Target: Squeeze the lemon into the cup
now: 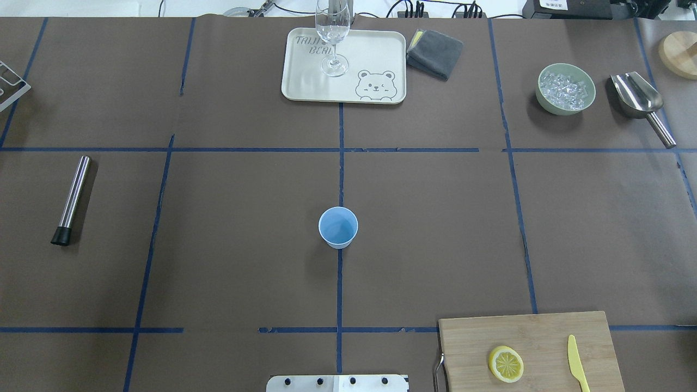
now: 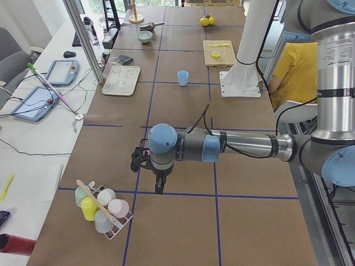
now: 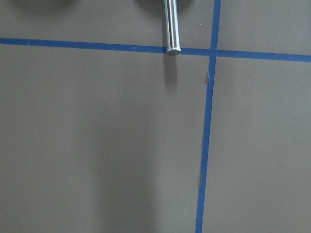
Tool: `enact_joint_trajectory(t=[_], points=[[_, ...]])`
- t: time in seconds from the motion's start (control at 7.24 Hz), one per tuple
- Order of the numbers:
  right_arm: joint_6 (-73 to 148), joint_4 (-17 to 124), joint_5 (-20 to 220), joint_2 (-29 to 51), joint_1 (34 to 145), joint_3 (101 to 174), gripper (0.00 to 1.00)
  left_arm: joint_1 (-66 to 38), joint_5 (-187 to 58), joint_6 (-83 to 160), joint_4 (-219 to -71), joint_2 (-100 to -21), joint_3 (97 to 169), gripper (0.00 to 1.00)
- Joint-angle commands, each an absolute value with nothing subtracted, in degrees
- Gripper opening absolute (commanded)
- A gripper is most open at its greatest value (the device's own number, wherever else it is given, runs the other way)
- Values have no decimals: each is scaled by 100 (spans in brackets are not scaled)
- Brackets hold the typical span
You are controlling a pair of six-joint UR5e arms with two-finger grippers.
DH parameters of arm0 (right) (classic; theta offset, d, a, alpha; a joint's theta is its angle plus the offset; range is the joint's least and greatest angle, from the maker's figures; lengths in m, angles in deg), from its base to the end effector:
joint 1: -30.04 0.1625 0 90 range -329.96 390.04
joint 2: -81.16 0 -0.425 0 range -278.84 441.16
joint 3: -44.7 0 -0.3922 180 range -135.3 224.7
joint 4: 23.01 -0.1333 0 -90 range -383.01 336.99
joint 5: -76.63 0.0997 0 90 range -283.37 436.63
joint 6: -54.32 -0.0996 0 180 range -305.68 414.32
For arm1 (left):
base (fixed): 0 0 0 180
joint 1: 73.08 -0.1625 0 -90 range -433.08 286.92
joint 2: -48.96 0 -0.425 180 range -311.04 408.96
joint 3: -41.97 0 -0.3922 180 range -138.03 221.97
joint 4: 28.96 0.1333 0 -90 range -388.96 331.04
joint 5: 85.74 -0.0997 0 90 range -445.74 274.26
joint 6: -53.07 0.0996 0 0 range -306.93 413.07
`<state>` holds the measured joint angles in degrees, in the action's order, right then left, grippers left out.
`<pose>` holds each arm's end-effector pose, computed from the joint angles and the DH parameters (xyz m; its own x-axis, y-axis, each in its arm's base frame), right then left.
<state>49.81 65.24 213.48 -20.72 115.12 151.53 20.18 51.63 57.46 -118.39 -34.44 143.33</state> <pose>0.0252 -0.4139 0.6006 0.6787 -0.0652 0.7315 0.0319 0.9977 0.0593 -0.0853 -0.4422 0.6121 0.6816 0.0913 -0.7260 0.0046 0.9916 0.1290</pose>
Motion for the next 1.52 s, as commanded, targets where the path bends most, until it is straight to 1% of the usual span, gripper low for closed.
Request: enact_joint_trajectory(t=[0.0, 1.1, 1.24, 1.38], points=[[4993, 6515, 21356, -2062, 11512, 15149, 100, 2008, 5163, 6007, -11930, -3463, 14374, 100], [4940, 6242, 21566, -2088, 11424, 15105, 100, 1947, 5418, 6071, -12212, -3445, 14296, 100], [4940, 6086, 21811, -2088, 11163, 15139, 100, 1947, 5435, 6062, -12395, -3410, 14287, 100], [4627, 5571, 21822, -2088, 10595, 15175, 100, 1938, 5470, 6028, -12780, -3401, 14278, 100]])
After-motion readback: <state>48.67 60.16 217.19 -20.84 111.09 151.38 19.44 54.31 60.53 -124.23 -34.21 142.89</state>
